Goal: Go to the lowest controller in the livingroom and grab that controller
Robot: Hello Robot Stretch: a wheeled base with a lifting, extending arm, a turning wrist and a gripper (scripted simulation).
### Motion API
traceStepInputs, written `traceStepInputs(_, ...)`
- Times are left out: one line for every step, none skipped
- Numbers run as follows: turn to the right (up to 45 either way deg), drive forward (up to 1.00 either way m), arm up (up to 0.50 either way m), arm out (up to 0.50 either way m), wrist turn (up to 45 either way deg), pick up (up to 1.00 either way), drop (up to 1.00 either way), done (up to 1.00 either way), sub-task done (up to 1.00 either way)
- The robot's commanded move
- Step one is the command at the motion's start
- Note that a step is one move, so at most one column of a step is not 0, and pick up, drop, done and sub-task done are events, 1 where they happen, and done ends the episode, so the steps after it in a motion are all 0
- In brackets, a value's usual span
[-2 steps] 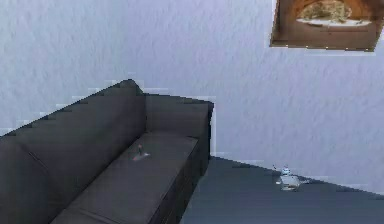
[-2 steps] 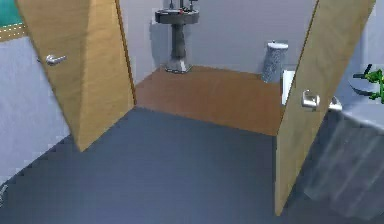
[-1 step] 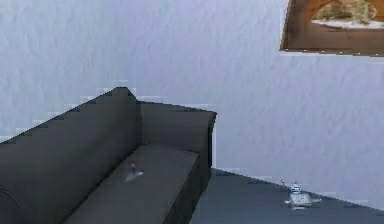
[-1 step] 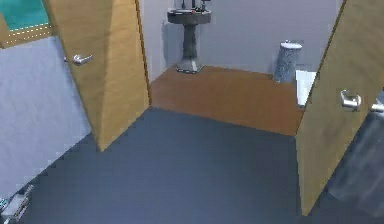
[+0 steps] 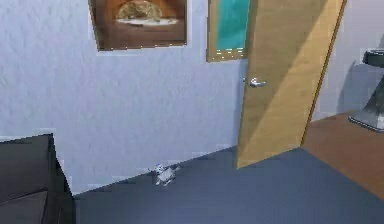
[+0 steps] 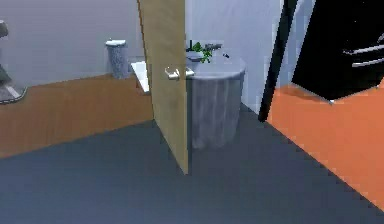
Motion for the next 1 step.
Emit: traceStepInputs(45.0, 0.0, 0.0, 0.0, 0.0, 0.0, 0.0, 0.0, 0.0)
